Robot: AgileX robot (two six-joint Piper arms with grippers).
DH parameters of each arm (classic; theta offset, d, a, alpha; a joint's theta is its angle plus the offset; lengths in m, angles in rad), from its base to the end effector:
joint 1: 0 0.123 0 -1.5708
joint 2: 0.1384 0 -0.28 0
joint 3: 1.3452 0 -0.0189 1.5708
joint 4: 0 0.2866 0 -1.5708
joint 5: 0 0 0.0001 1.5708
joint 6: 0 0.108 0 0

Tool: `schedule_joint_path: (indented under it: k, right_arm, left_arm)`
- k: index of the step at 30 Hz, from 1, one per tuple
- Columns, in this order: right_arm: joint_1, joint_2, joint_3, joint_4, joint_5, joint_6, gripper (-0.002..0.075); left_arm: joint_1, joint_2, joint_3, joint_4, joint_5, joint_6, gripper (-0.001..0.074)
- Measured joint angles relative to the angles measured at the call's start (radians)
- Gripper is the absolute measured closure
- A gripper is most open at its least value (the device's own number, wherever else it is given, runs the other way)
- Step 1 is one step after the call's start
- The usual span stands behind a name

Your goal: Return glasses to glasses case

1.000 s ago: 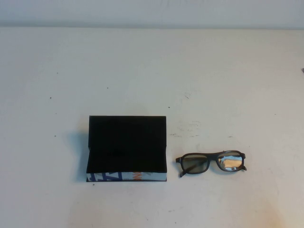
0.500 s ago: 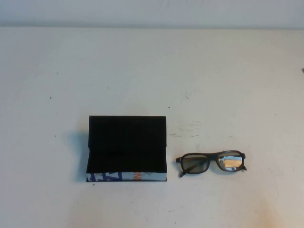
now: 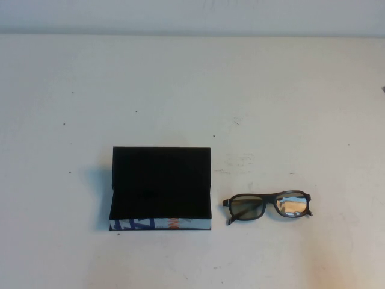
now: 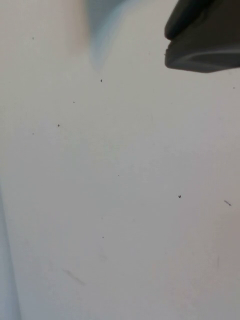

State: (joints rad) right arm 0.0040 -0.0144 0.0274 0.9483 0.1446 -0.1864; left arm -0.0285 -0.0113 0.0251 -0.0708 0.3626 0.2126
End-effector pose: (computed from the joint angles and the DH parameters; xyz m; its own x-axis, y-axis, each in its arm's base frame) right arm 0.1137 0.0132 0.1965 -0.0907 0.6816 -0.7261 -0.0808 0.7216 0.6875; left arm 0.1101 -0.0059 0.1676 -0.2736 0.1537 -0.9495 0.0934 0.9867 0.1328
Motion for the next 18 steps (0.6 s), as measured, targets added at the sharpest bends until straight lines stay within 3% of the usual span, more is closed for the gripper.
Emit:
schedule_joint_path:
  k: [6, 10, 18]
  right_arm:
    - [0.0, 0.0, 0.0, 0.077, -0.017, -0.035, 0.0737]
    - [0.0, 0.023, -0.048, 0.068, 0.075, -0.049, 0.0737]
    - [0.0, 0.474, -0.422, -0.228, 0.498, -0.076, 0.0737]
  left_arm:
    - [0.0, 0.0, 0.0, 0.0, 0.0, 0.0, 0.0736]
    - [0.0, 0.0, 0.0, 0.0, 0.0, 0.0, 0.0736]
    - [0.0, 0.0, 0.0, 0.0, 0.0, 0.0, 0.0736]
